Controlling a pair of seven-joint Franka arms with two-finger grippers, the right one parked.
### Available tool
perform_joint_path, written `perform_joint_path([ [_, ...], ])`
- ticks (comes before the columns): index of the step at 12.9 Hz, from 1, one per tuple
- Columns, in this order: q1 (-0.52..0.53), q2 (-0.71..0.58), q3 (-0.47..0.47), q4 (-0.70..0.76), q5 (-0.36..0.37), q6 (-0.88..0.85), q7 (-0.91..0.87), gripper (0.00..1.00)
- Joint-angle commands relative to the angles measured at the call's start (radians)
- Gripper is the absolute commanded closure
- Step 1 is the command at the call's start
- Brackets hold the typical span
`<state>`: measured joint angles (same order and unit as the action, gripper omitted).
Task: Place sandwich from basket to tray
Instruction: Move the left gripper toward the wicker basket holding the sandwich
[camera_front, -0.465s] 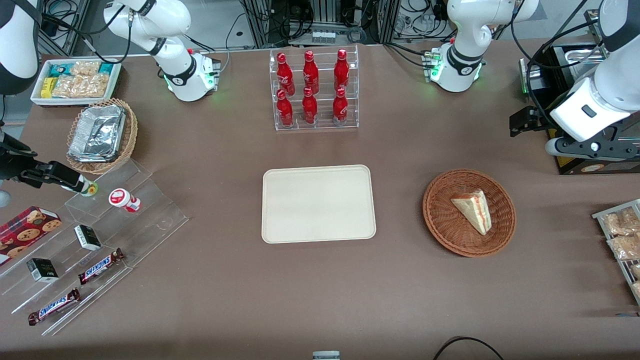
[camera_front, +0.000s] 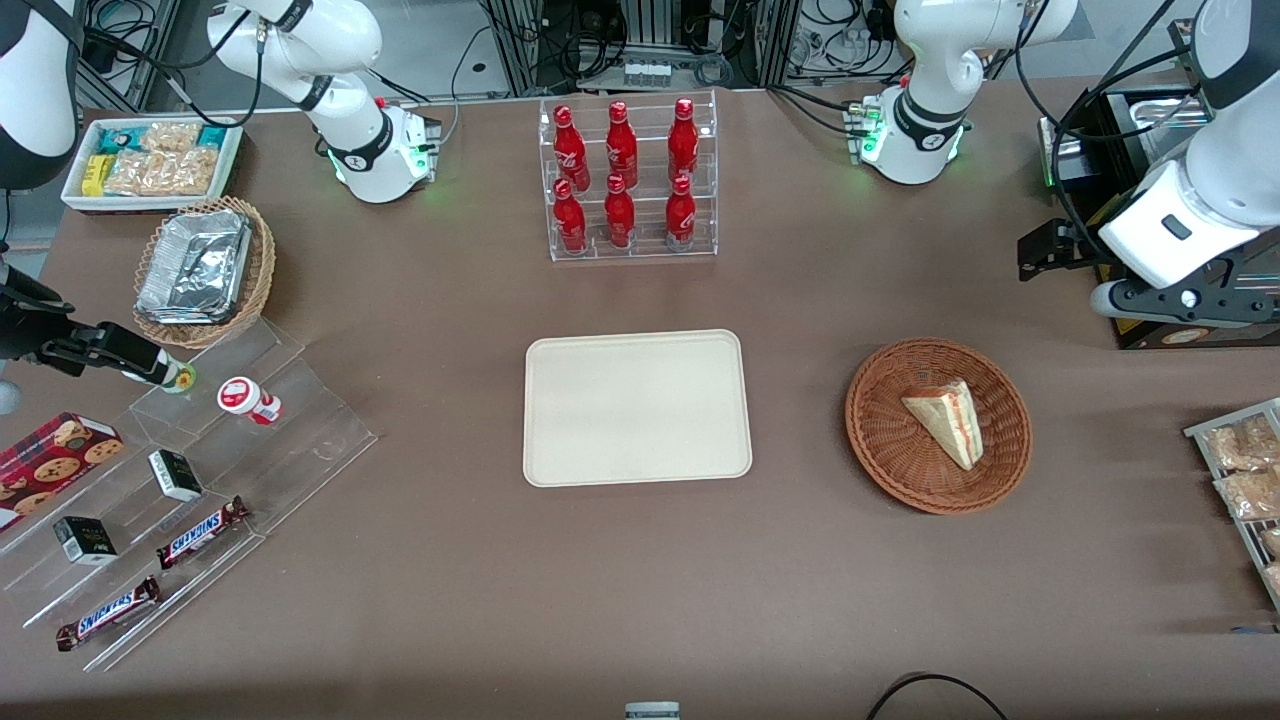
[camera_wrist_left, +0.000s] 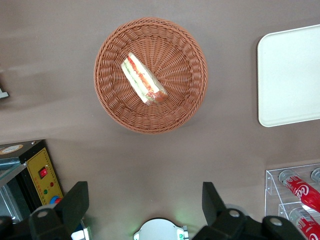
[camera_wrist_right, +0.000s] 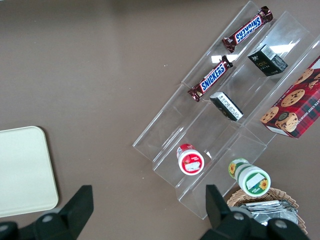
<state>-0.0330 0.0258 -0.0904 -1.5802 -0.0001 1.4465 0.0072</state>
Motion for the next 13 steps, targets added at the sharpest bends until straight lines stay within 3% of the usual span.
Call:
perform_joint_path([
  [1,0.007,-0.017,-0.003,-0.084,0.006,0.084,0.014,0.0],
  [7,0.009,-0.004,-0.002,-0.26,0.009,0.27,0.014,0.0],
  [13,0.028,0.023,0.0,-0.48,0.011,0.607,0.014,0.0],
])
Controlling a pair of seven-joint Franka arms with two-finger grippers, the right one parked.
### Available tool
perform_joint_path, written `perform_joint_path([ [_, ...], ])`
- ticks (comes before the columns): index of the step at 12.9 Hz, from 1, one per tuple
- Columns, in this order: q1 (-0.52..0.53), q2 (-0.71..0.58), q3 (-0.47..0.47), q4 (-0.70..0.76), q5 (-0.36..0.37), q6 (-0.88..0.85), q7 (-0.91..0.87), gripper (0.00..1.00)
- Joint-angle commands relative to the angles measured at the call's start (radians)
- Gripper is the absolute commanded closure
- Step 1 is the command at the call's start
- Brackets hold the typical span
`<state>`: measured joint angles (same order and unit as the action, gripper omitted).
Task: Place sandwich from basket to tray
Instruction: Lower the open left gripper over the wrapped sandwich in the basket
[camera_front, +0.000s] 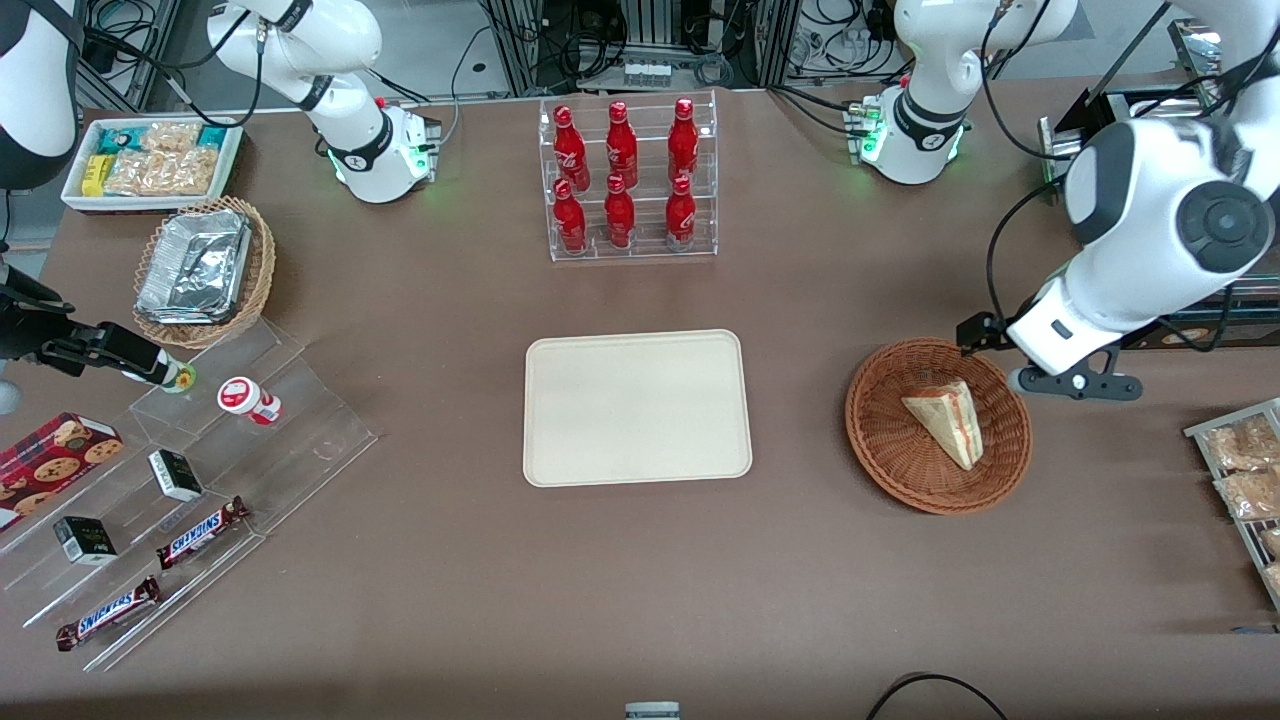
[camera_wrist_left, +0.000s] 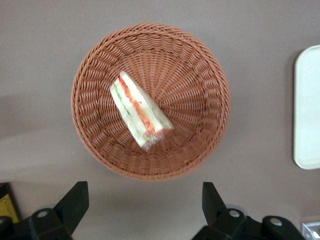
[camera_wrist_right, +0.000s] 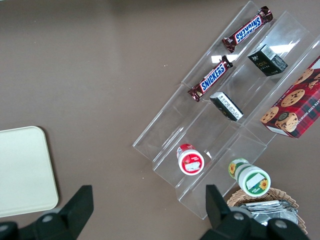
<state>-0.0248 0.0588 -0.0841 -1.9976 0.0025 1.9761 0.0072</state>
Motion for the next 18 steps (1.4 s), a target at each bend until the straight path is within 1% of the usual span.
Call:
perform_joint_path([
  [1,0.02,-0.005,-0.006,-0.09,0.008,0.125,0.014,0.0],
  [3,0.022,0.007,-0.002,-0.133,0.008,0.2,0.014,0.0],
  [7,0.022,0.036,0.015,-0.178,0.005,0.289,-0.022,0.0],
  [9,0.022,0.058,0.015,-0.178,0.005,0.308,-0.125,0.0],
  [14,0.017,0.102,0.014,-0.179,0.007,0.378,-0.459,0.0],
  [18,0.006,0.136,0.012,-0.179,0.007,0.412,-0.643,0.0],
])
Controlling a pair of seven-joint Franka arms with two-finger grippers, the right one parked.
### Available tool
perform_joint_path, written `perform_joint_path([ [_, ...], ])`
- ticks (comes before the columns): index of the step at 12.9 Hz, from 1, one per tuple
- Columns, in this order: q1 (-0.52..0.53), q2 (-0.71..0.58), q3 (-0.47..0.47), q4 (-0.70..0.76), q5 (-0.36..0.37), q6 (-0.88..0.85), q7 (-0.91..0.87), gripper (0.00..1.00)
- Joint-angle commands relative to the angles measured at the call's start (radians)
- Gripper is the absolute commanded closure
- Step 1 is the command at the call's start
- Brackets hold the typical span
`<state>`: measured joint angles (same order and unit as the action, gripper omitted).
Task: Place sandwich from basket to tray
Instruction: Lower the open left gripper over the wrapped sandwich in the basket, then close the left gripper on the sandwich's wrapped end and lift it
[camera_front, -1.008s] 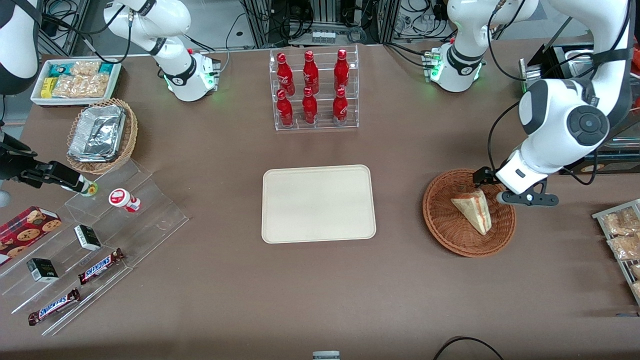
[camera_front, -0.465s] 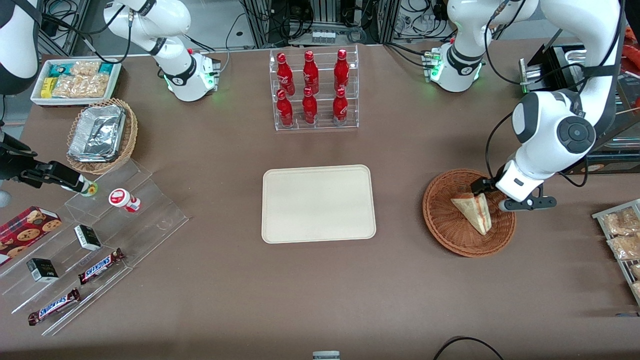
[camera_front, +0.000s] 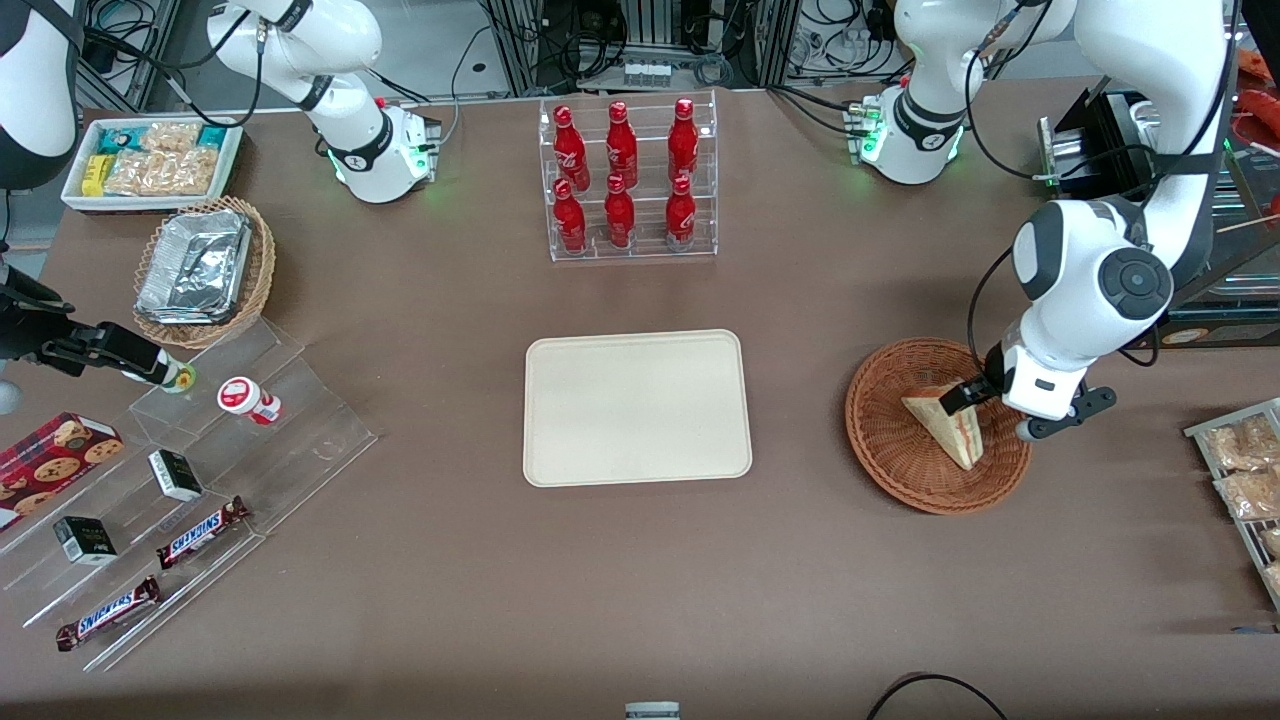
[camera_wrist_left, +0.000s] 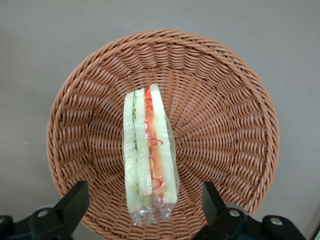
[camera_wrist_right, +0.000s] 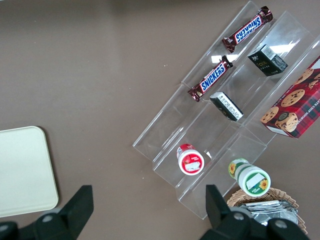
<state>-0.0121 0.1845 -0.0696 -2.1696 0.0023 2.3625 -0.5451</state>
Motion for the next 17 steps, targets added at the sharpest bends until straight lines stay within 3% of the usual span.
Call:
perform_joint_path([
  [1,-0.006,0.021,-0.004,-0.007,0.007,0.029,-0.105,0.0],
  [13,-0.006,0.116,-0.006,-0.009,0.007,0.067,-0.11,0.01],
  [14,-0.006,0.119,-0.004,-0.009,0.007,0.067,-0.113,0.24],
  [15,-0.005,0.119,-0.004,-0.009,0.007,0.067,-0.122,0.67],
  [16,-0.005,0.118,-0.004,-0.007,0.007,0.064,-0.125,0.98],
  [17,-0.005,0.115,-0.004,-0.004,0.007,0.058,-0.125,1.0],
])
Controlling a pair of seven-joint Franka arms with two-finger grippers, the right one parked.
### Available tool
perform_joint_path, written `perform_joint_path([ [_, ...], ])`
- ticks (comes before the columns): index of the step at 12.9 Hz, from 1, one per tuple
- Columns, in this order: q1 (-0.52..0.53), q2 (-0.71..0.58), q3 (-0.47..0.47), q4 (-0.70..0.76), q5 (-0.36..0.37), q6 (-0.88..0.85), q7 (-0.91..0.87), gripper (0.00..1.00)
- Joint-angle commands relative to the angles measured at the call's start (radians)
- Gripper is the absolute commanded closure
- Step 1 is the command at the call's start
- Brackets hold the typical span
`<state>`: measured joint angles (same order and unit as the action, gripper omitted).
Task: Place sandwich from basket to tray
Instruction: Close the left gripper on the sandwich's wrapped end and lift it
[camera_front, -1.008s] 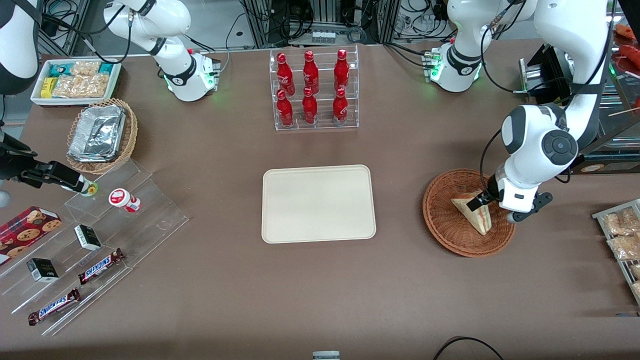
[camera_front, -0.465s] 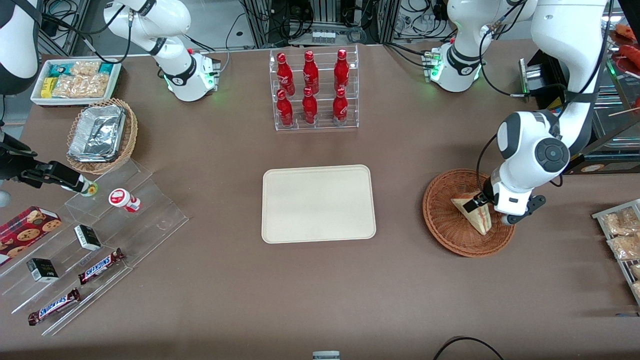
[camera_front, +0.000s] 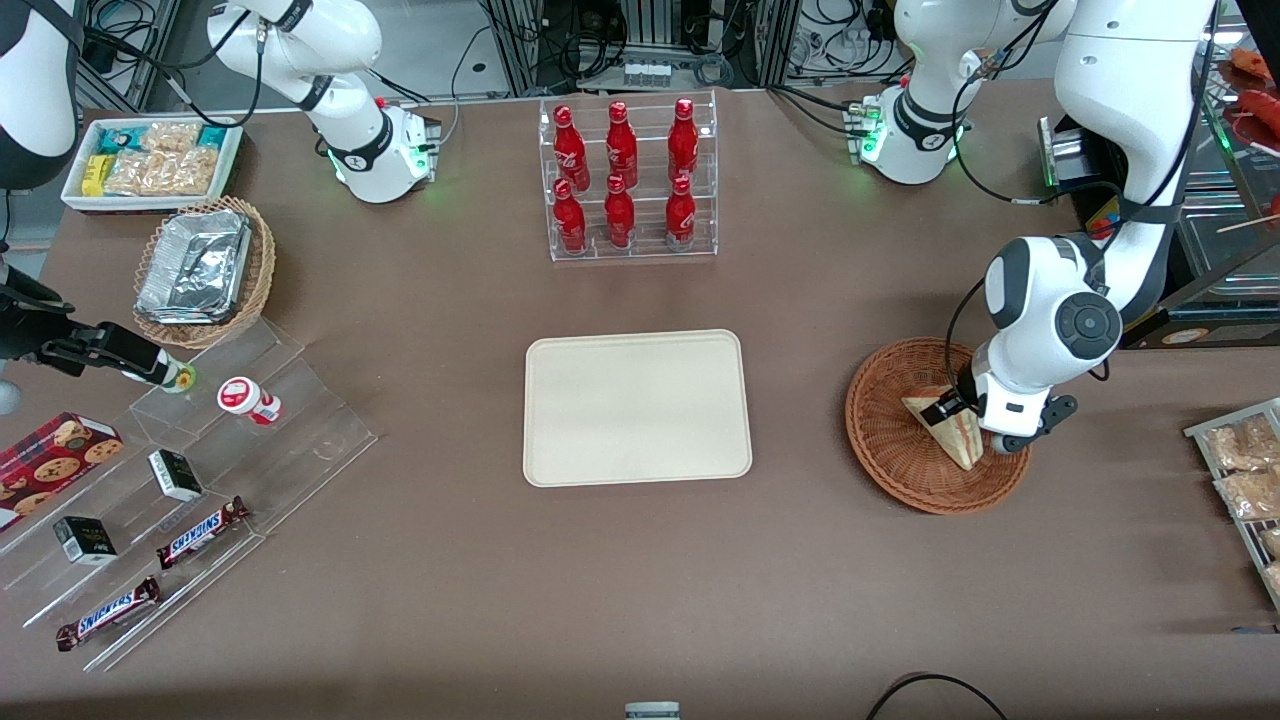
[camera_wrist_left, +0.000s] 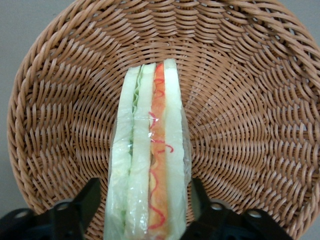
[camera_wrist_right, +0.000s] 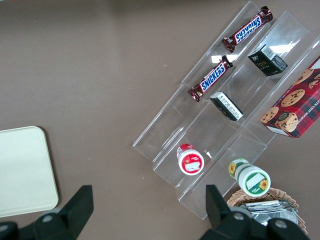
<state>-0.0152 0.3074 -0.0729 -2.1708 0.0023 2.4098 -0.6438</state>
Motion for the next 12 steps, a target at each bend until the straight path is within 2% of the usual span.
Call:
perform_joint_path([
  [1,-0.002,-0.014,-0.001,0.0,0.007,0.008,-0.022,1.0],
  [3,-0.003,-0.024,-0.002,0.026,0.007,-0.024,-0.016,1.0],
  [7,-0.029,-0.025,-0.011,0.179,0.013,-0.259,0.001,1.0],
  [9,-0.054,-0.025,-0.011,0.23,0.011,-0.346,0.087,1.0],
  [12,-0.095,-0.022,-0.054,0.258,0.011,-0.357,0.121,1.0],
])
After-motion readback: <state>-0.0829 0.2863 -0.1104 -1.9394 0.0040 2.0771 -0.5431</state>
